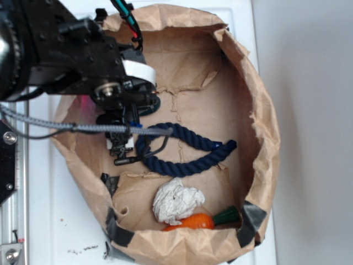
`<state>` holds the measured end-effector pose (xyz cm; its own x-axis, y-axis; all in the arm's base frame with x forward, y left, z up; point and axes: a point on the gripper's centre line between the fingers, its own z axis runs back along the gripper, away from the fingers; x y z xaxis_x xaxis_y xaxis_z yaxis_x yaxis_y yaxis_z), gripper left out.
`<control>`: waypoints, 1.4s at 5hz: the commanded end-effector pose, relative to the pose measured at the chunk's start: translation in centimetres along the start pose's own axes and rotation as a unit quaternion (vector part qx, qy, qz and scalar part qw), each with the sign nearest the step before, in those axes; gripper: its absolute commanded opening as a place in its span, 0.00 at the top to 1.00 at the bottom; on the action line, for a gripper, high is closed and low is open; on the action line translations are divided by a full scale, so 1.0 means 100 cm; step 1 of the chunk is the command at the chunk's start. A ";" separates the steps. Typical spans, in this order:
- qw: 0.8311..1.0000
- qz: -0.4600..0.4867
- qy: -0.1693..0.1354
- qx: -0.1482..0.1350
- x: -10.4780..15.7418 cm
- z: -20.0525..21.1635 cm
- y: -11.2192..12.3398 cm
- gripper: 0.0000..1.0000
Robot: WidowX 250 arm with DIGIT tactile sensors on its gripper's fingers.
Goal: Grab the plastic pickle.
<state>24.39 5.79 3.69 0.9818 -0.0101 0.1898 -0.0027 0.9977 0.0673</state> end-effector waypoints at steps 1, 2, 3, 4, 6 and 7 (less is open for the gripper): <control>0.999 -0.005 -0.037 0.012 0.010 0.006 -0.002 1.00; 0.999 -0.002 -0.041 0.011 0.009 0.006 -0.001 1.00; 0.999 0.005 -0.041 0.009 0.010 0.006 0.000 1.00; 0.999 0.007 -0.037 0.011 0.013 0.007 0.000 1.00; 1.000 0.006 -0.015 -0.027 0.033 0.072 -0.012 1.00; 0.999 0.020 -0.004 -0.036 0.047 0.102 -0.016 1.00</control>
<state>26.03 3.44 12.29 0.9914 0.0301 0.1274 -0.0279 0.9994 -0.0187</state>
